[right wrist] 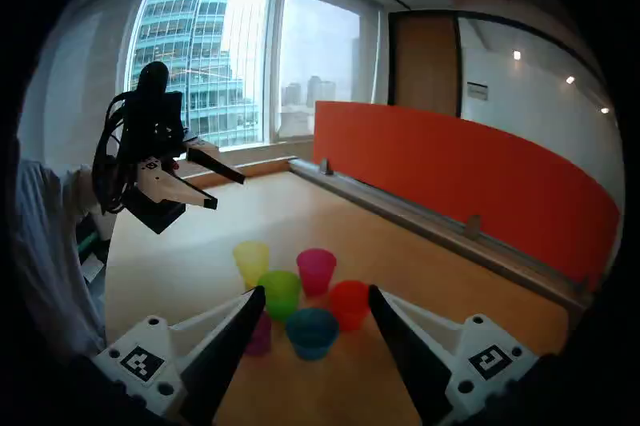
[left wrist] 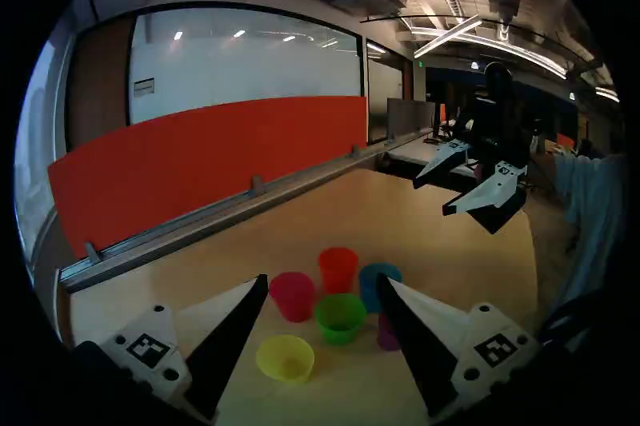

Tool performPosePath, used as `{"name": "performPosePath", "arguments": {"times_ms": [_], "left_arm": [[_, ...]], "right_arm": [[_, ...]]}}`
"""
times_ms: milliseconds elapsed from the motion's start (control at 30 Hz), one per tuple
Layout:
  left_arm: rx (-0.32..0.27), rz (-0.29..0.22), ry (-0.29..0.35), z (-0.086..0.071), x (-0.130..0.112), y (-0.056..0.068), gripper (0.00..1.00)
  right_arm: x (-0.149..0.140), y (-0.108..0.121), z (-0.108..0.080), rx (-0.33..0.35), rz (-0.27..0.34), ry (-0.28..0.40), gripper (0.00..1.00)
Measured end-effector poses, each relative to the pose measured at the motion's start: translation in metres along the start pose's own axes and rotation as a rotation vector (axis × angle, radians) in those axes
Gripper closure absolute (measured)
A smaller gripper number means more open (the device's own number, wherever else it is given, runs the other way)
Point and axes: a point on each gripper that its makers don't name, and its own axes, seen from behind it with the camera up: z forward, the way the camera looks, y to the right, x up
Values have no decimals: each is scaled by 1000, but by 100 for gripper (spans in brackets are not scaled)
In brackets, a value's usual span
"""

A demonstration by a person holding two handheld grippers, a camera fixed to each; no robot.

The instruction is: Pour water

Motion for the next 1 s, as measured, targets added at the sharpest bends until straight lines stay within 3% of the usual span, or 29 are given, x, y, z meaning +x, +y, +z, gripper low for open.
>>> {"name": "performPosePath", "arguments": {"times_ms": [367,1000], "left_arm": [[-89,5,-92,34,-39,10,0],[-173,66,-260,64,-95,19,0]], "right_arm": [[-28,-2,27,66,-30,-66,0],[-72,0,58,132,-43,-158,0]]}}
